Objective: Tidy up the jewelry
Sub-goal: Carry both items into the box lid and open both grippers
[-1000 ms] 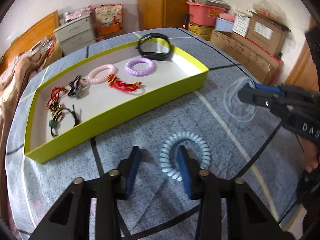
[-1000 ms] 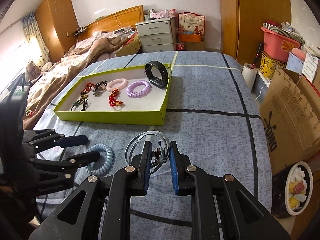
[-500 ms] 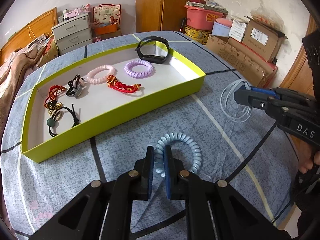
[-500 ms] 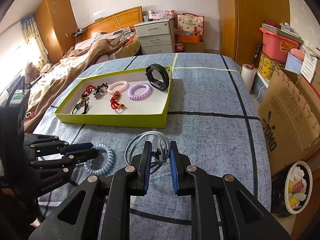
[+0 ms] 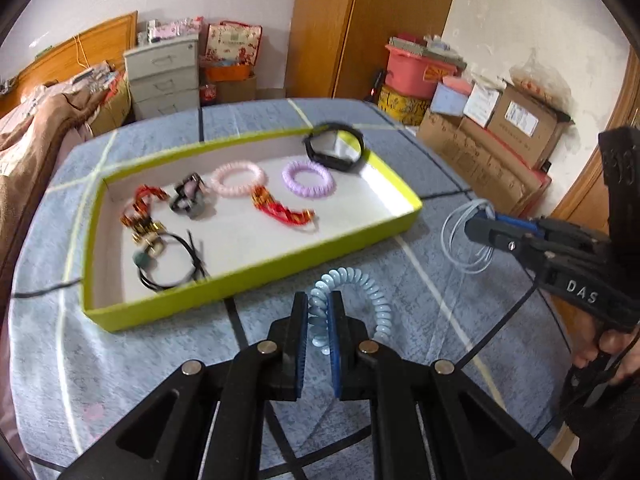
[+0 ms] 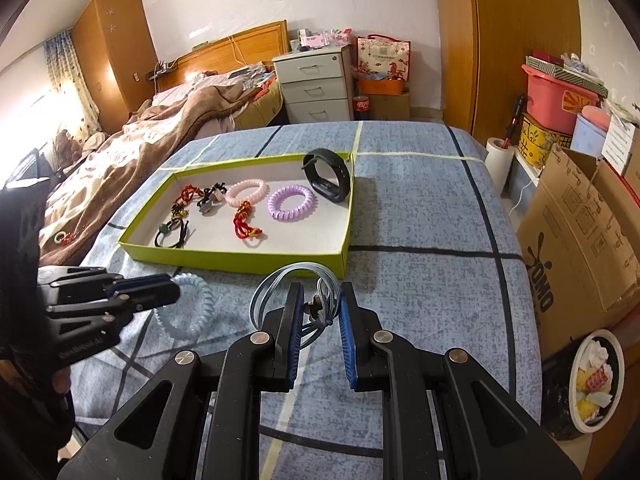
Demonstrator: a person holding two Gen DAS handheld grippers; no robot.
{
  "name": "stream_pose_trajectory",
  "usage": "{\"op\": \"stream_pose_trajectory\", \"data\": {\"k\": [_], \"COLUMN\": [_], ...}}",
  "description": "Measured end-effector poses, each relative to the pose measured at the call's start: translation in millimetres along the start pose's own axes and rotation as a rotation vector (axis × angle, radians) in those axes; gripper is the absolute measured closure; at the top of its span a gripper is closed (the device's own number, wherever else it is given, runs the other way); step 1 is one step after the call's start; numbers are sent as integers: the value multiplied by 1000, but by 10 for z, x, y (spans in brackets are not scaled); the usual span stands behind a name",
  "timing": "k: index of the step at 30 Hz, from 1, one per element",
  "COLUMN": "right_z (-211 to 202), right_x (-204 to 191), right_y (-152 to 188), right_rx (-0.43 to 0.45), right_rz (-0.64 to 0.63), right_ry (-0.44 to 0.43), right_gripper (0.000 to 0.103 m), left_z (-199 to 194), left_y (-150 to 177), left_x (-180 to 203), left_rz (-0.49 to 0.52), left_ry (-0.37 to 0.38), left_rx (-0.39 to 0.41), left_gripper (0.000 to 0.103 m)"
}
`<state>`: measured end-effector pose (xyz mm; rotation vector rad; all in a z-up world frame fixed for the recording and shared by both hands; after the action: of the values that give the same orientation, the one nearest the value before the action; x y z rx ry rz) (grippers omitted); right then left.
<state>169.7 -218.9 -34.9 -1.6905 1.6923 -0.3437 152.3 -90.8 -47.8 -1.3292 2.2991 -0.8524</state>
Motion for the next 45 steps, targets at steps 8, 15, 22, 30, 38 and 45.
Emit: {"op": "stream_pose_trajectory", "data": {"k": [8, 15, 22, 30, 38, 45], "right_z": [94, 378, 740, 981, 1086, 1115], "right_x": [-141, -224, -240, -245, -219, -212], "right_y": [-228, -432, -442, -359, -284, -245], "right_rx": [14, -9, -79, -132, -169, -175], "right_rz": [-13, -22, -36, -72, -101, -120], "right_ry": [-1, 13, 33, 52, 78, 96], "right_gripper": [85, 85, 85, 85, 85, 85], "left_z": [-113, 29, 256, 469, 548, 577], "left_y": [-257, -341, -342, -255, -191, -159], "left_x": [-375, -687, -791, -821, -830, -859], "left_rz": [-34, -78, -80, -103, -107, -116], "left_ry": [-64, -68, -68, -45, -53, -47], "left_rx": [48, 32, -2, -43, -70, -82], "left_gripper": [93, 93, 93, 93, 93, 93]}}
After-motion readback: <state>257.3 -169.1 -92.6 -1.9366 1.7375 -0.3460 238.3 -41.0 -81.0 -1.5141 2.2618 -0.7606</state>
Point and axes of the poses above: each gripper's, at about its wrist camera, not at the fingertips, and z roughly the way its jaws point, x to its right, y to its underside, the point moved 9 cm from there along z, roughly the way its jaws point, and after that the axes turned 14 degrees about z, right-handed, at the moved point
